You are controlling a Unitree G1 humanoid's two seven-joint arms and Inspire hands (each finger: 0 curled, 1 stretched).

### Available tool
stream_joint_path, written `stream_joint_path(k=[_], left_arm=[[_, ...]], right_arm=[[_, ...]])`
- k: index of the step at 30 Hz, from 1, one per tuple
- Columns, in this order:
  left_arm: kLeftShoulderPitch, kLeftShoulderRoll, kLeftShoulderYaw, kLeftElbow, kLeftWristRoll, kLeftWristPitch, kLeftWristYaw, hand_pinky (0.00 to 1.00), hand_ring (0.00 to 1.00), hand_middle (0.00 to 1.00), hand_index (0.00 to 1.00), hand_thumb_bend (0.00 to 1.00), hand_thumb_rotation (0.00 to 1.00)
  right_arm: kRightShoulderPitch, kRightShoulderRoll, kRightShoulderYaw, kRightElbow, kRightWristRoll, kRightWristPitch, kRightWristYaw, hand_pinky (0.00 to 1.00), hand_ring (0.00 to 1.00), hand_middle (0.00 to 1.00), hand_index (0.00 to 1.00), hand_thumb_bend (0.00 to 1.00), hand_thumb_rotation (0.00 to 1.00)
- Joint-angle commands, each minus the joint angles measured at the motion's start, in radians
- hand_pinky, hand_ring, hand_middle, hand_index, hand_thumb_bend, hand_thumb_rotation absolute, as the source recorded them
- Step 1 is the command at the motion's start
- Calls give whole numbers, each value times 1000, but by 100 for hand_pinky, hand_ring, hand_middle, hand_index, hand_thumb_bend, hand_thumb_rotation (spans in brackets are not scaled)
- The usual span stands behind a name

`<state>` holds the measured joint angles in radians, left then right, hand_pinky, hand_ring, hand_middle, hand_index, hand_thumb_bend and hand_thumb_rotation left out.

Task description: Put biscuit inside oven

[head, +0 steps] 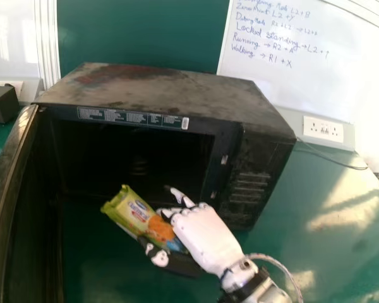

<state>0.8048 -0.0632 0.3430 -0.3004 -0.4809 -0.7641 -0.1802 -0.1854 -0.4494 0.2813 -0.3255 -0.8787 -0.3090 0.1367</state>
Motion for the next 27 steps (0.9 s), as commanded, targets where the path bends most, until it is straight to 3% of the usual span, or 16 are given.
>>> stream_joint_path(k=[1,10,16,27], left_arm=[[18,-26,-11,-8,-2,7,-9,81,74,79,76,79,96],[22,-28,-10,0,-2,0,-17,80,75,79,78,79,96],[23,-25,-12,0,-13,0,-29,81,76,80,78,79,91],[27,-34,-7,5,1,-4,-26,81,74,79,78,77,91]], right_arm=[[-32,16,10,9,-2,3,0,34,43,51,53,47,0],[-146,76,63,110,-41,55,21,34,43,51,53,47,0],[-246,136,98,229,-62,102,10,33,43,51,53,47,0],[-497,198,161,594,-96,108,-154,34,43,51,53,47,0]])
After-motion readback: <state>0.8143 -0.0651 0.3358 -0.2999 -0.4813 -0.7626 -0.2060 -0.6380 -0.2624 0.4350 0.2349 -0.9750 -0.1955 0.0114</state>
